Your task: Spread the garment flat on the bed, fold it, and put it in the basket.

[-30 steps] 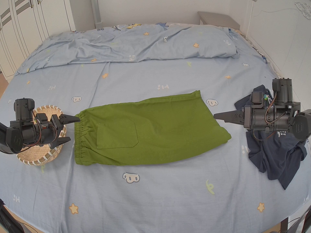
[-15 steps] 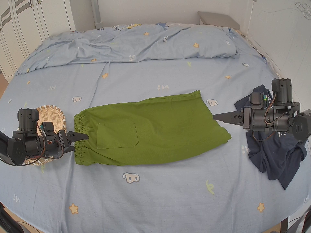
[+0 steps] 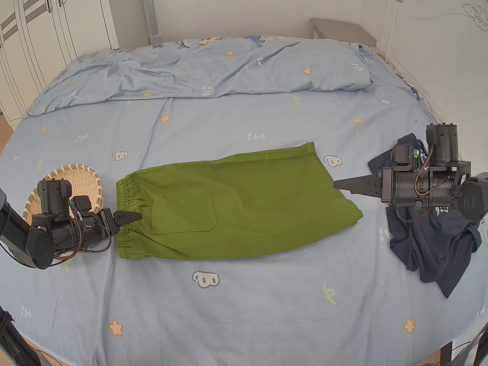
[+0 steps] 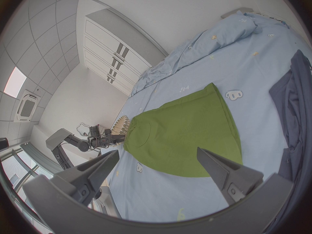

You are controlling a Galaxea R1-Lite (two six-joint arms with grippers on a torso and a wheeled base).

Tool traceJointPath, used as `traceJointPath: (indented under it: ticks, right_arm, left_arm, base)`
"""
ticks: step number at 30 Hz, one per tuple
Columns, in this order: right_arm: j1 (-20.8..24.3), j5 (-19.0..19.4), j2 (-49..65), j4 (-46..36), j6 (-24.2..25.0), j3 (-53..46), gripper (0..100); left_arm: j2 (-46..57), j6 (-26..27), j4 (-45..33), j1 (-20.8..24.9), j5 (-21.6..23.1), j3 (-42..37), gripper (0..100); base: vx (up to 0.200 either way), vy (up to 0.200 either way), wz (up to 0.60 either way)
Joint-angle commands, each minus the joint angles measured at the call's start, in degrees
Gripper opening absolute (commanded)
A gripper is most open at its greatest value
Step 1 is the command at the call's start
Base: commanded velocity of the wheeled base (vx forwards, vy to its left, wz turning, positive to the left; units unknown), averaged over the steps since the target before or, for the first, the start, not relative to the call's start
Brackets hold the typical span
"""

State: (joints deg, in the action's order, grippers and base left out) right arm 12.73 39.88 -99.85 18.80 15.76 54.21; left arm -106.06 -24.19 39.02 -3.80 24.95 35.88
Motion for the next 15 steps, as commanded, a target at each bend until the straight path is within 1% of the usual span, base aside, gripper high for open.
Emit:
traceJointPath:
  ticks: [1, 4, 9, 12, 15]
  right_arm:
    - [0.02, 0.03, -0.08, 0.01, -0.03, 0.02, 100]
    - [0.02, 0.03, -0.08, 0.01, -0.03, 0.02, 100]
    - [0.02, 0.03, -0.17, 0.01, -0.03, 0.02, 100]
    - [0.02, 0.03, -0.43, 0.01, -0.03, 0.02, 100]
    - [0.02, 0.03, -0.52, 0.1, -0.03, 0.02, 100]
  left_arm:
    - [-3.54, 0.02, 0.18, 0.29, 0.01, 0.42, 100]
    - [-4.86, 0.02, 0.53, 0.99, -0.08, 0.86, 100]
    - [-7.23, -0.95, 5.98, 1.17, 0.09, 1.04, 100]
    - [-9.08, -1.92, 8.88, 2.22, 0.01, 1.48, 100]
    - [-10.05, -2.8, 9.93, 2.22, 0.01, 1.83, 100]
  base:
    - [0.0, 0.0, 0.0]
    - [0.0, 0.0, 0.0]
    - [0.0, 0.0, 0.0]
    - [0.0, 0.0, 0.0]
    - [0.0, 0.0, 0.0]
